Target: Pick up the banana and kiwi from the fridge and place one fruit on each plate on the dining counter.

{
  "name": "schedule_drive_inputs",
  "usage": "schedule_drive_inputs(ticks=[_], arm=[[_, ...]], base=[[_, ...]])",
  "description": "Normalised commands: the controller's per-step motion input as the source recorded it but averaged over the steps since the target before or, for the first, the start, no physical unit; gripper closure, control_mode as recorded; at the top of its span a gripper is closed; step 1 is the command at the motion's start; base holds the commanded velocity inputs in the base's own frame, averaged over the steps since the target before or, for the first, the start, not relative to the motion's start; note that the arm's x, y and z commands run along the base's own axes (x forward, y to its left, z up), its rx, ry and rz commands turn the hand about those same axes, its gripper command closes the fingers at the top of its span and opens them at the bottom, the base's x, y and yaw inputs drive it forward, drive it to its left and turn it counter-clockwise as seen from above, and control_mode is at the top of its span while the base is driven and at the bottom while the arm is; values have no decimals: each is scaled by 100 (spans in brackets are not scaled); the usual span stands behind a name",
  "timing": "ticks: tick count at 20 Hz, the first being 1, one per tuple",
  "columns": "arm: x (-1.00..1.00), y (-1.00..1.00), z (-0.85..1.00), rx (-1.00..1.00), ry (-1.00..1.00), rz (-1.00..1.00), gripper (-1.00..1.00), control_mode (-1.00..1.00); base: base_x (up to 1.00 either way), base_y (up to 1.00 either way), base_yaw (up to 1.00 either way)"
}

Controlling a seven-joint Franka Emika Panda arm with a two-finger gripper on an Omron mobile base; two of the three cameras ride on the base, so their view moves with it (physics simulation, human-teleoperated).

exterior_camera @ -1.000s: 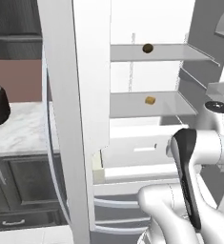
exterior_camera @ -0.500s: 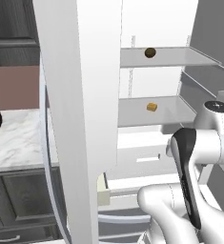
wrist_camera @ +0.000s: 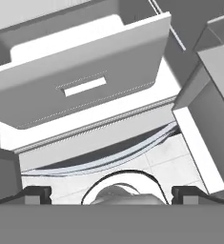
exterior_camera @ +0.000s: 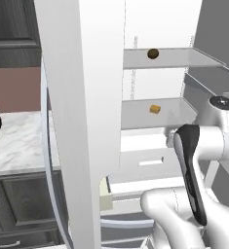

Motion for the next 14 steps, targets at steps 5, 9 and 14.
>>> schedule_drive_inputs(ticks=[5, 9, 14], arm=[[56, 11, 77, -3, -22, 0, -100, -100], [44, 12, 80, -15, -25, 0, -100, -100], [59, 0, 69, -9, -18, -2, -100, -100]], base=[[0, 0, 0], [0, 0, 0], [0, 0, 0]])
